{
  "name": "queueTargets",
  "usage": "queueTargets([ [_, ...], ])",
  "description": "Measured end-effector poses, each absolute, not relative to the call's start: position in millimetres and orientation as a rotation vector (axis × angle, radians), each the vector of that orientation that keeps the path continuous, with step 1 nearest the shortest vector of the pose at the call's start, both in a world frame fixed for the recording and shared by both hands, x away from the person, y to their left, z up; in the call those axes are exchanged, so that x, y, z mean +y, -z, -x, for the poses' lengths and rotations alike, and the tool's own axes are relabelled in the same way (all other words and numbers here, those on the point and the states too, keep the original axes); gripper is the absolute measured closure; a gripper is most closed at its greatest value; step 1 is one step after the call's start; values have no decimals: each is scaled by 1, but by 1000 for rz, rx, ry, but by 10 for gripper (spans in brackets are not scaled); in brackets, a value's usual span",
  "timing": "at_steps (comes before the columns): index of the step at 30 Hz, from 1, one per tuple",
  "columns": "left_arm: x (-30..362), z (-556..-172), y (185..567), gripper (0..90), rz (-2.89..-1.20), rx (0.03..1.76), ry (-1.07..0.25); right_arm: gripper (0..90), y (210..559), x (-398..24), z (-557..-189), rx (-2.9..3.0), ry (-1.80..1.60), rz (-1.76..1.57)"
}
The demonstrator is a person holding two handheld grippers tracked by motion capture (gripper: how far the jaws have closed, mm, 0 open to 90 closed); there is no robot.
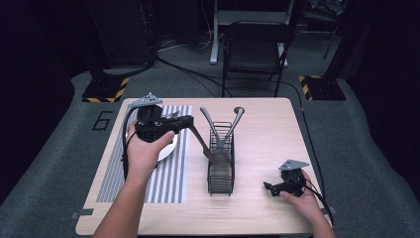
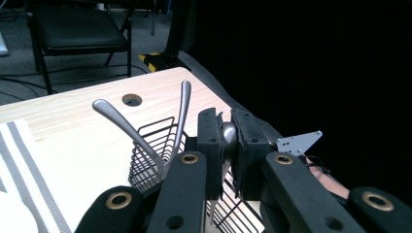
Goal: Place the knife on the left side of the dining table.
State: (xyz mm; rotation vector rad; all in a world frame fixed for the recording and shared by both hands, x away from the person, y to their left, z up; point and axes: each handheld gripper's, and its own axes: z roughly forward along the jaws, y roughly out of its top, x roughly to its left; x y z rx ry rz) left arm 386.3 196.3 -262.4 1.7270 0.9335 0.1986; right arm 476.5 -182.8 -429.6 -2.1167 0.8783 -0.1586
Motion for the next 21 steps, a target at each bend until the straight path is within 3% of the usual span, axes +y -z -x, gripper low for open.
queueTargets([
  [21,233,-375,247,834,-1619,953,-217,0,430,-183,-477,878,159,2116],
])
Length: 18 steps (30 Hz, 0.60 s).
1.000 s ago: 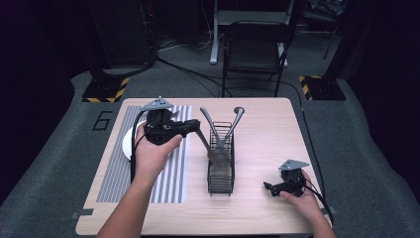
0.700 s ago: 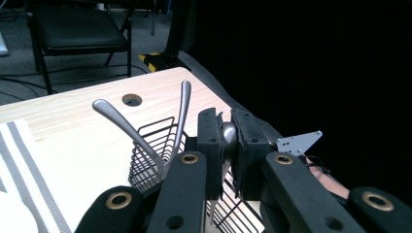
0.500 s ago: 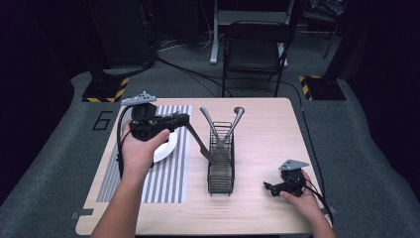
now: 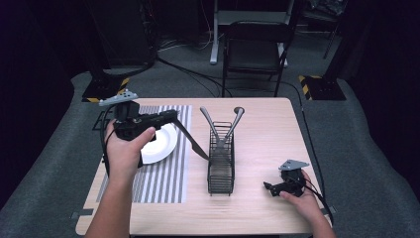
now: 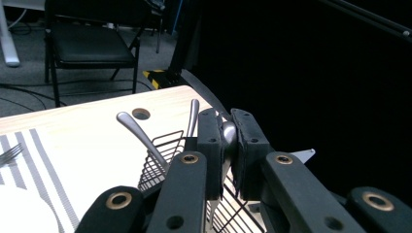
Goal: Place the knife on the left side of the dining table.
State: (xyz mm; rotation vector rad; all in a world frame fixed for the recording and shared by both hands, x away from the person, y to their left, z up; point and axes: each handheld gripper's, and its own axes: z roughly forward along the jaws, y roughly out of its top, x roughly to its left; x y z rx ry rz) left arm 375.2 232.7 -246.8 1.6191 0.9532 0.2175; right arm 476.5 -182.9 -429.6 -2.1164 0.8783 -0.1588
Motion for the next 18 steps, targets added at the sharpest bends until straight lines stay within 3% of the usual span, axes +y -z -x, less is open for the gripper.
queueTargets([
  [18,268,-379,264,834,-1577,1038,-231,0,430,-183,-477,880,158,2116],
])
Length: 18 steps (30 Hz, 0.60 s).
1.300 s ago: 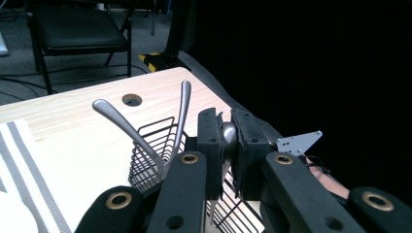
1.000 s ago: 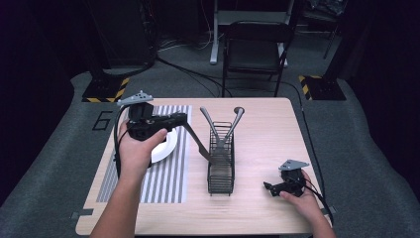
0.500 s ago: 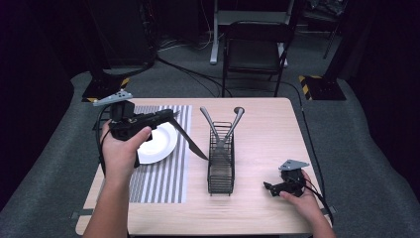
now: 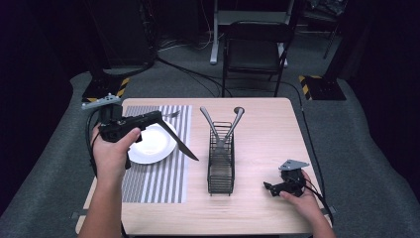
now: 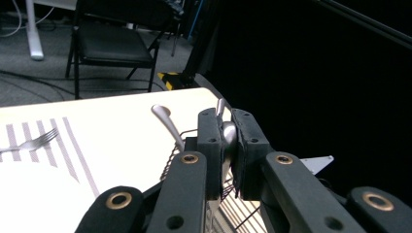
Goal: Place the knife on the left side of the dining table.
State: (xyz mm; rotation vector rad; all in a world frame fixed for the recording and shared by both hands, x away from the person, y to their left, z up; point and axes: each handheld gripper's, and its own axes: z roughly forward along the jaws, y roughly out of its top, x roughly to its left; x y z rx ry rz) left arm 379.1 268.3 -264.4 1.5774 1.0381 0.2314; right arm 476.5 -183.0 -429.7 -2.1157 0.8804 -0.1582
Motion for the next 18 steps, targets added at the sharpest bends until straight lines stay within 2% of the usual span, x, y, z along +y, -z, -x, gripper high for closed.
queueTargets([
  [18,296,-396,328,833,-1555,1209,-195,0,430,-183,-476,882,159,2115],
])
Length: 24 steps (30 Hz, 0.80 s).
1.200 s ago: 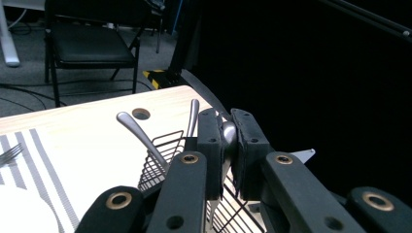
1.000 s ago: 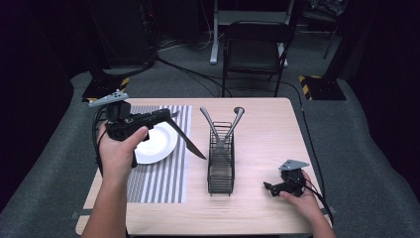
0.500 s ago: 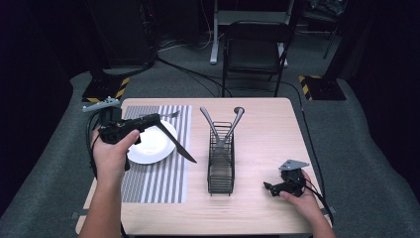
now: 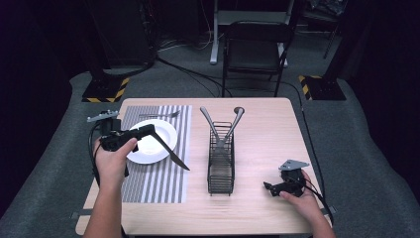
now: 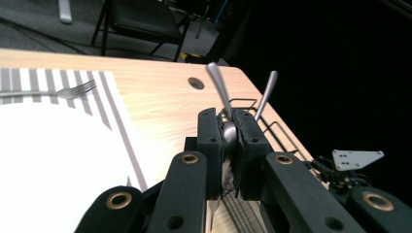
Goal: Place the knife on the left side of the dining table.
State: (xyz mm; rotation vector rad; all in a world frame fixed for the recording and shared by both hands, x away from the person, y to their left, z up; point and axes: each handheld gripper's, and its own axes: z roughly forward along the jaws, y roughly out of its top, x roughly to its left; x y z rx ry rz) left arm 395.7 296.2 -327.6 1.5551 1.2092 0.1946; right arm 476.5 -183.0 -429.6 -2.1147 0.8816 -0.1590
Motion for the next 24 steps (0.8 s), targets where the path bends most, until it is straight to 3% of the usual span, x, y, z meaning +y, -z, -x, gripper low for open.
queueTargets([
  [24,320,-405,370,833,-1496,1359,-216,0,430,-183,-476,882,159,2115],
])
